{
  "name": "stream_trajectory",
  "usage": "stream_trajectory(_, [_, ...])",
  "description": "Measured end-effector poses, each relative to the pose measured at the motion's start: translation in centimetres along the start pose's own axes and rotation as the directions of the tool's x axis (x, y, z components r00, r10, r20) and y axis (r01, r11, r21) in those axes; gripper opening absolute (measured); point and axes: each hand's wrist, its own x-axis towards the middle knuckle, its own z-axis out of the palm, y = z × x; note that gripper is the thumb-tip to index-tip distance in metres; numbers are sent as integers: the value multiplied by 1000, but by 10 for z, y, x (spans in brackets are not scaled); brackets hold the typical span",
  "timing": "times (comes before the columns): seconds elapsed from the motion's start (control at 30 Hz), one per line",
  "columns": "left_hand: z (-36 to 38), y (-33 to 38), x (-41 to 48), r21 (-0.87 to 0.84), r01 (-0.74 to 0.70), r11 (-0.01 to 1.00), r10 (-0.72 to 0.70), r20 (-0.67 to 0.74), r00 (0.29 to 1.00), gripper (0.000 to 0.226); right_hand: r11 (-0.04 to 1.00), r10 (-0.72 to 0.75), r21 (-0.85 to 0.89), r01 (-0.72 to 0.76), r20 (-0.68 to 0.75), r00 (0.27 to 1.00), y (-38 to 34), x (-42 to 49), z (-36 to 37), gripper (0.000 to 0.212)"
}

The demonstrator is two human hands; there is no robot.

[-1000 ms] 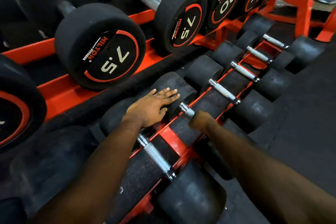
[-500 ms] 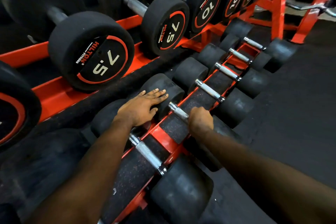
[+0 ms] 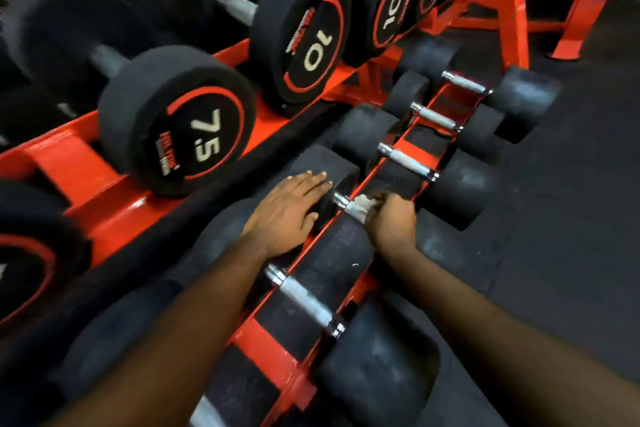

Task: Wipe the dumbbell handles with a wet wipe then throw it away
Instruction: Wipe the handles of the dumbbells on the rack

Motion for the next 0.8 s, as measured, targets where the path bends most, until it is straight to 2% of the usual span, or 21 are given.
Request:
stream_trajectory(0.07, [7, -5, 16, 65, -2, 998, 0, 34, 999, 72, 999, -37, -10, 38, 97, 995, 2, 17, 10, 26])
stream_trajectory(0.13, [13, -8, 30, 100, 12, 995, -21, 85, 996, 73, 990, -121, -40, 135, 250, 961, 7, 31, 23, 36])
stream_trajectory(0.2, [18, -5, 37, 120, 32, 992, -50, 149, 988, 73, 960, -168, -140, 243, 410, 897, 13, 32, 37, 65])
stream_trajectory(0.27, [19, -2, 36, 145, 53, 988, -77, 166, 983, 74, 901, -172, -275, 336, 484, 858, 13, 21, 46, 95])
stream_trajectory(0.33, [16, -2, 39, 124, 71, 990, -96, 208, 973, 74, 874, -144, -327, 360, 533, 834, 9, 16, 48, 108])
stream_trajectory(0.43, [13, 1, 39, 110, 105, 988, -130, 245, 961, 75, 898, -92, -320, 303, 537, 838, 0, 30, 45, 108])
stream_trajectory(0.57, [10, 3, 42, 95, 139, 986, -160, 272, 949, 76, 963, 79, -255, 85, 572, 817, -15, 71, 39, 66])
stream_trajectory(0.67, [9, 2, 44, 69, 150, 986, -164, 293, 942, 76, 950, 72, -290, 115, 562, 824, -24, 57, 44, 84])
stream_trajectory(0.8, [8, 0, 44, 34, 168, 985, -170, 308, 936, 74, 939, 46, -304, 162, 575, 817, -24, 40, 38, 89])
